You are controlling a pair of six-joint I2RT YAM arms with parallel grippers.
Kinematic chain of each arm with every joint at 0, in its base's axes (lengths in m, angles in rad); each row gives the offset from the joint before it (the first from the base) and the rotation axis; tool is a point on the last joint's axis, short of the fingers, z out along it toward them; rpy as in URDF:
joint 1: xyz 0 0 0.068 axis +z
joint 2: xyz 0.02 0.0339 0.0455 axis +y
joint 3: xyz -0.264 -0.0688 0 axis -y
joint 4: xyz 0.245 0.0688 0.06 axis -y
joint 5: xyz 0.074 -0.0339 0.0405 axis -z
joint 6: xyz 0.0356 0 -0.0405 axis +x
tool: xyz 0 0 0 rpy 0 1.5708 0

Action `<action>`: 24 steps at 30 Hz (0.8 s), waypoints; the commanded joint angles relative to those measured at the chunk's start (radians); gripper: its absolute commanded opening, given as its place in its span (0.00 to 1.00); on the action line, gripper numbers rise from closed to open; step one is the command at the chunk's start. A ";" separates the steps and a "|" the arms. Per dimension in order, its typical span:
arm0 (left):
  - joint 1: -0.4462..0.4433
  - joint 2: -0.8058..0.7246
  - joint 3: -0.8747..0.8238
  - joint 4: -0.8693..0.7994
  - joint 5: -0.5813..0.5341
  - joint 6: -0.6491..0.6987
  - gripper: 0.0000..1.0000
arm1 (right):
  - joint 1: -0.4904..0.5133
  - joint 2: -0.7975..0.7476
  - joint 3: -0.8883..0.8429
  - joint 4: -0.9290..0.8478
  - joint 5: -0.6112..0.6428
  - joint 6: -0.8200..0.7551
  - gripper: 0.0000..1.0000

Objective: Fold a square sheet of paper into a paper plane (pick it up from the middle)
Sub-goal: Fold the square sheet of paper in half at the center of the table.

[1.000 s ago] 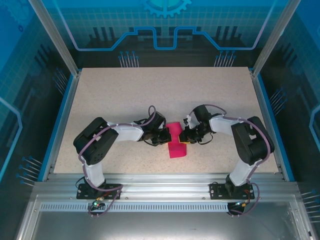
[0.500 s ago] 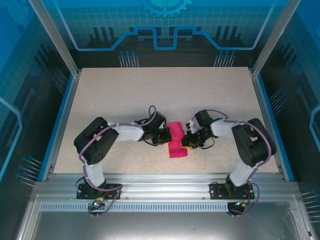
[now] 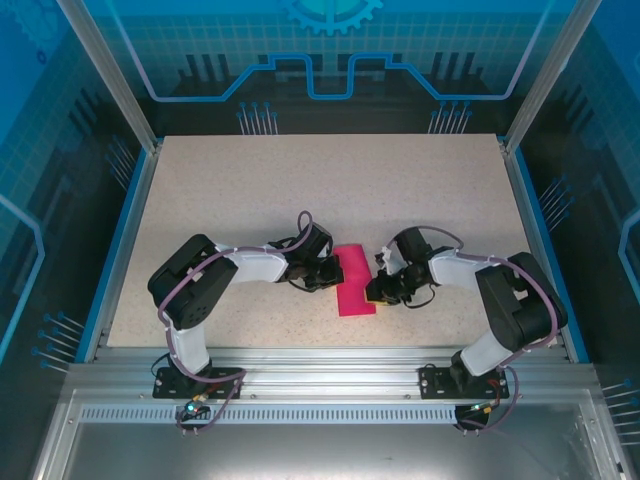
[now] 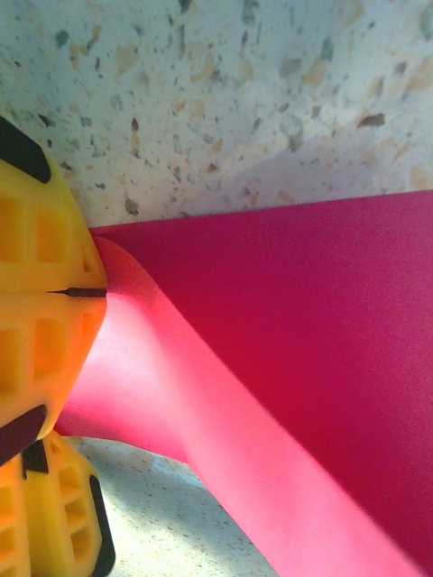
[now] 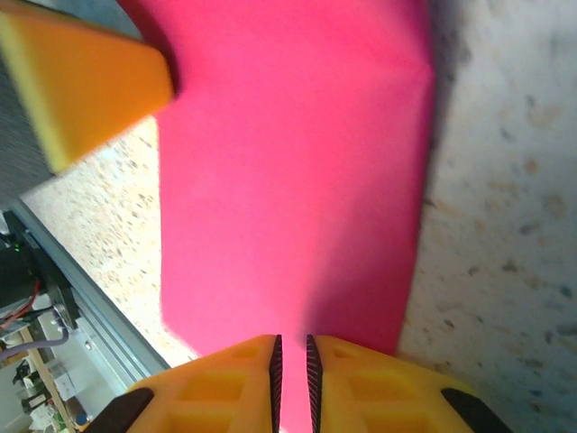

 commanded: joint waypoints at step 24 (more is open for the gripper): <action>-0.020 0.056 -0.003 -0.085 -0.023 0.023 0.00 | 0.058 -0.031 -0.071 -0.013 0.017 0.038 0.21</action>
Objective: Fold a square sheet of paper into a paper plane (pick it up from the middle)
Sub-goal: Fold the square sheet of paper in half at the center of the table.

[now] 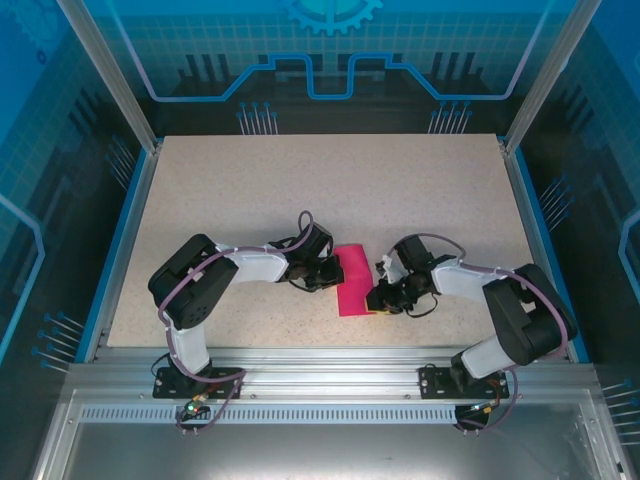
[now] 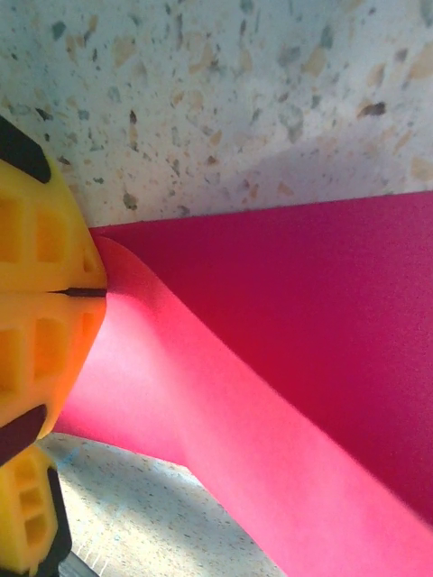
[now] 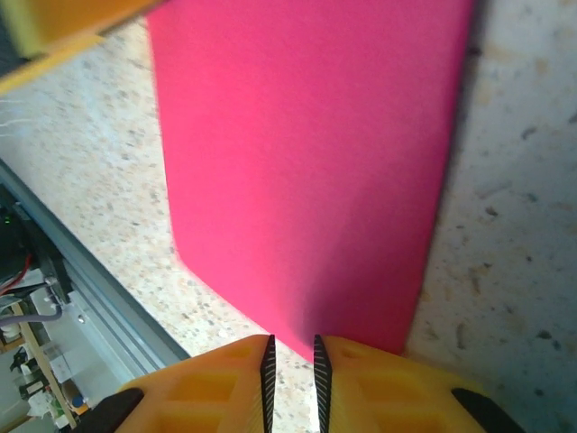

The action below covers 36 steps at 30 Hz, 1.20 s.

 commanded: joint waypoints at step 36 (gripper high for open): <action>-0.017 0.064 0.010 -0.121 -0.026 0.046 0.00 | -0.122 0.249 0.194 0.023 0.058 -0.054 0.19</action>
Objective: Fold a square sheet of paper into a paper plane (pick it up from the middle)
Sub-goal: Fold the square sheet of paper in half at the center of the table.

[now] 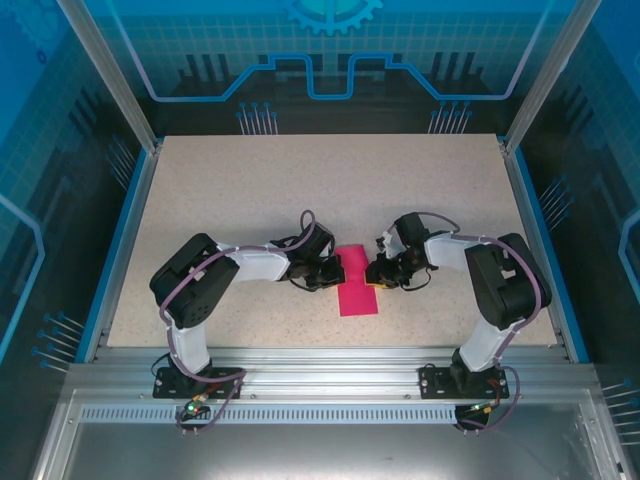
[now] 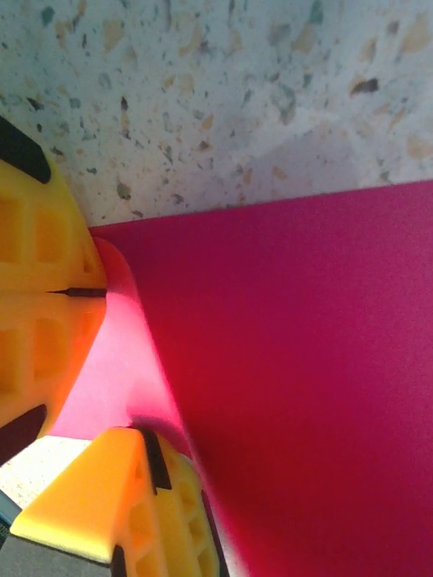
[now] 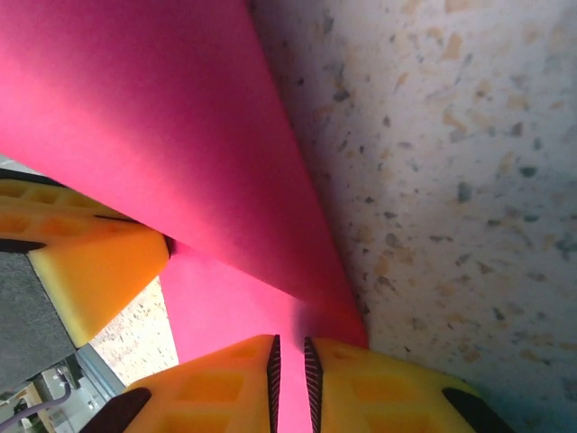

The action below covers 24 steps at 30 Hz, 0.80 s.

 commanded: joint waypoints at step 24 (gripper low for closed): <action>-0.015 0.058 -0.010 -0.104 -0.027 0.024 0.00 | -0.032 0.078 0.103 -0.027 0.018 -0.034 0.19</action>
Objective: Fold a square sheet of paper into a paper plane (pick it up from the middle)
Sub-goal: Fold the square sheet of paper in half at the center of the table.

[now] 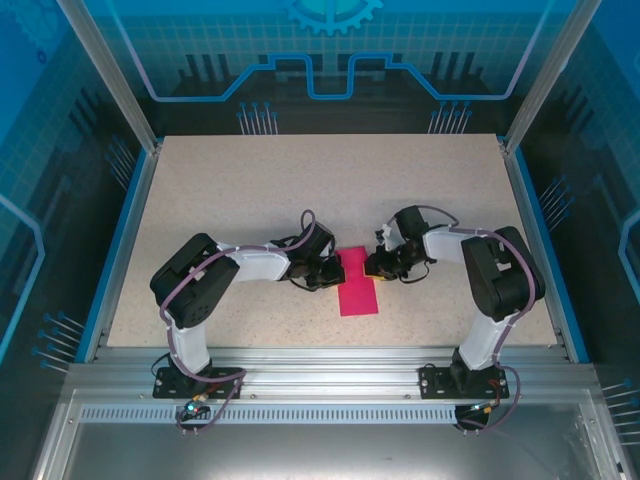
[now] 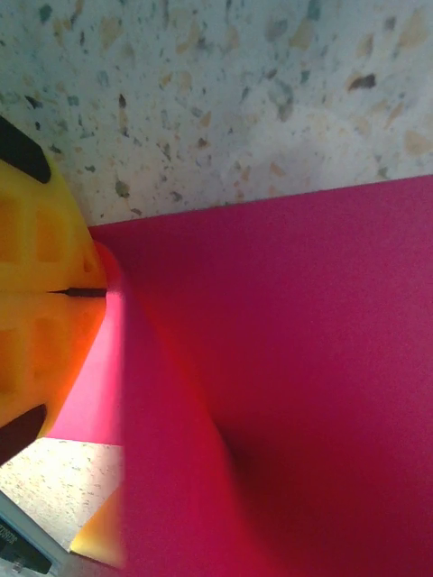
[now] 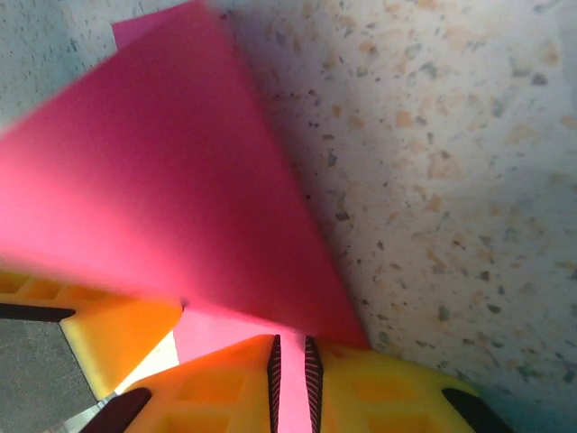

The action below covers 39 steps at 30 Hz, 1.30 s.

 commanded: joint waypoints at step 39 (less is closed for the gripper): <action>-0.014 0.050 -0.012 -0.123 -0.033 0.030 0.00 | -0.023 0.129 0.224 -0.038 -0.024 0.000 0.20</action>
